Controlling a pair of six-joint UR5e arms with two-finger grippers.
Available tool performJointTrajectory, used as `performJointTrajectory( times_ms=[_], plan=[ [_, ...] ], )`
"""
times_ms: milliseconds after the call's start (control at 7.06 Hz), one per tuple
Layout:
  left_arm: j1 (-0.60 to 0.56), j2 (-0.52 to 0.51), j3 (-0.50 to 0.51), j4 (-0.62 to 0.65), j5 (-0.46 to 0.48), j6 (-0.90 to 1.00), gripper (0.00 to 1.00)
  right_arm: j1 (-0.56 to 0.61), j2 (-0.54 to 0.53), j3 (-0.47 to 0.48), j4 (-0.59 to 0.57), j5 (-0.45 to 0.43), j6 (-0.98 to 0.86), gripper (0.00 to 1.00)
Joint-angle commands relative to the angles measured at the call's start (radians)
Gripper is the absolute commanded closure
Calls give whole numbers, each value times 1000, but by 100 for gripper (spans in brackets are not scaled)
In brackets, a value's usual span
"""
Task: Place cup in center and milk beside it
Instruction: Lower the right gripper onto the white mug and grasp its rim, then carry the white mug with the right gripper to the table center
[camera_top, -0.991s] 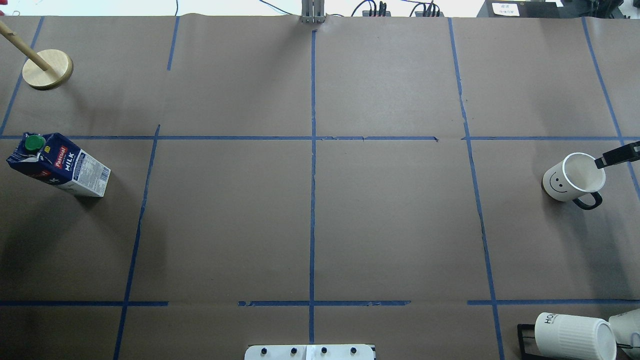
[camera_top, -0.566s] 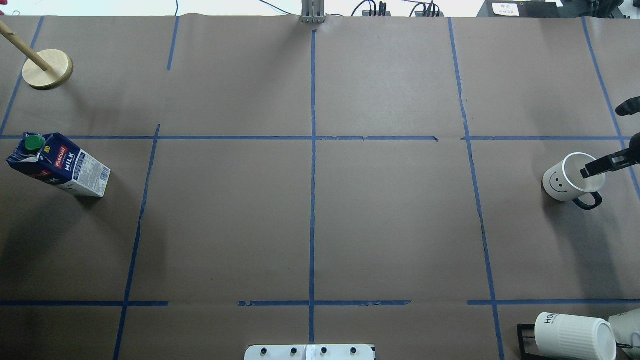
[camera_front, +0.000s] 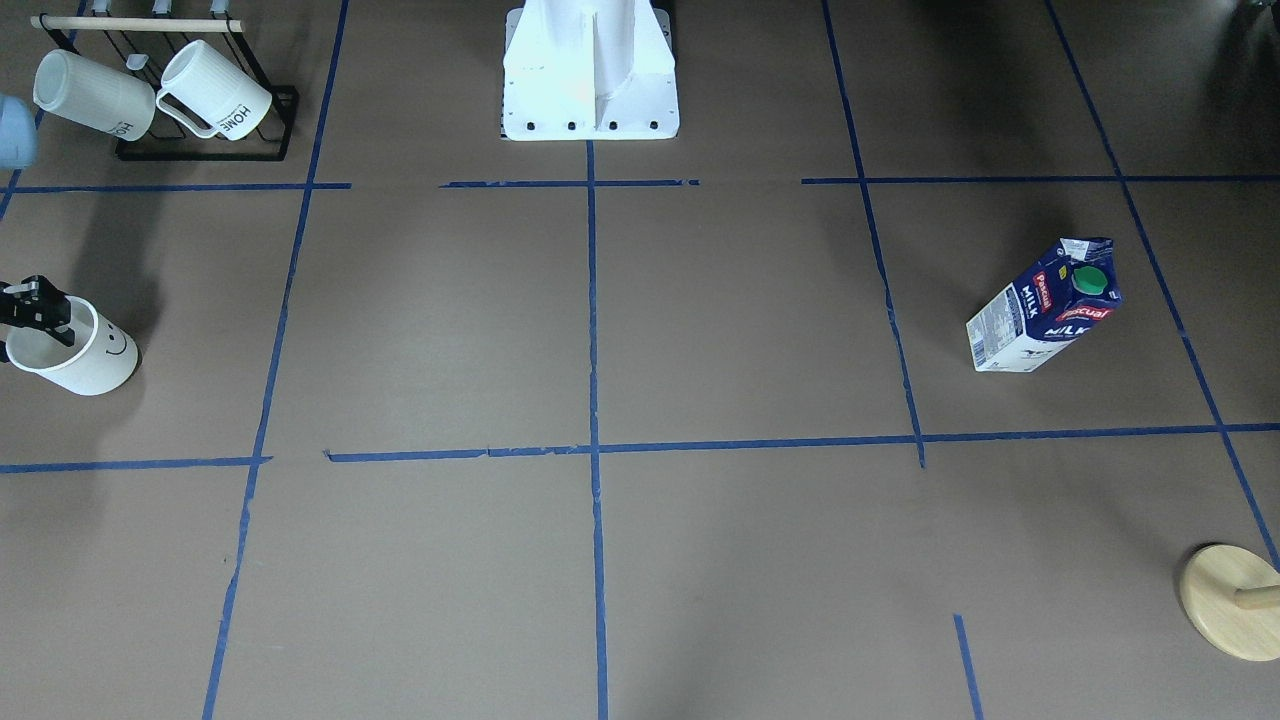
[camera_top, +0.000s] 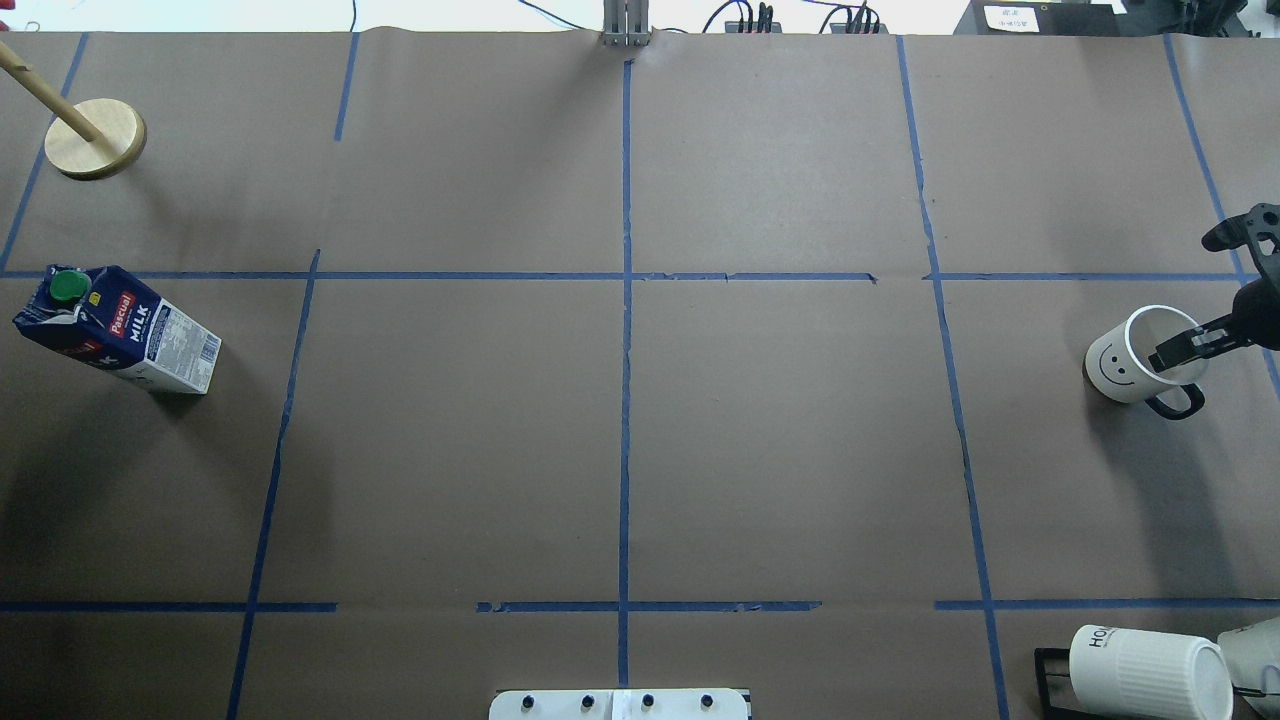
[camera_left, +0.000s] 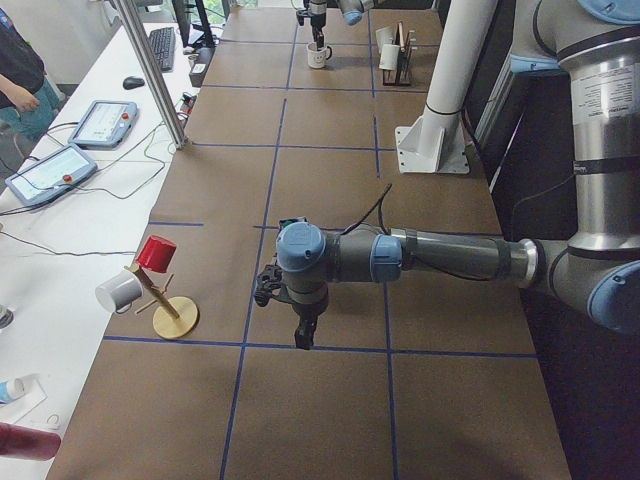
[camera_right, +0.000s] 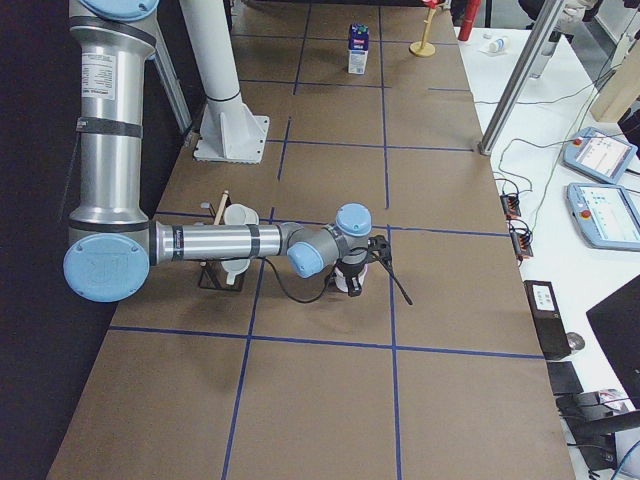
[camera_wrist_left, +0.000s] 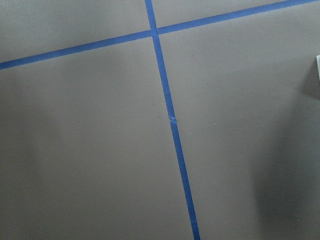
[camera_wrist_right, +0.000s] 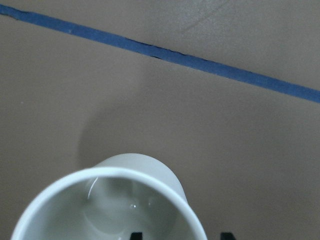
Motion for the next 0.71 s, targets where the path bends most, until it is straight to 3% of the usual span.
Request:
performJointTrajectory(
  times_ms=[0, 283, 566],
  plan=[
    [0, 0, -1, -2, 0, 0, 0, -6, 11, 7, 0, 7, 8, 100],
    [0, 0, -3, -2, -1, 2, 0, -6, 101, 58, -94, 12, 90, 100],
    [0, 0, -12, 0, -1, 0, 0, -86, 324, 62, -279, 3, 245, 100]
  ],
)
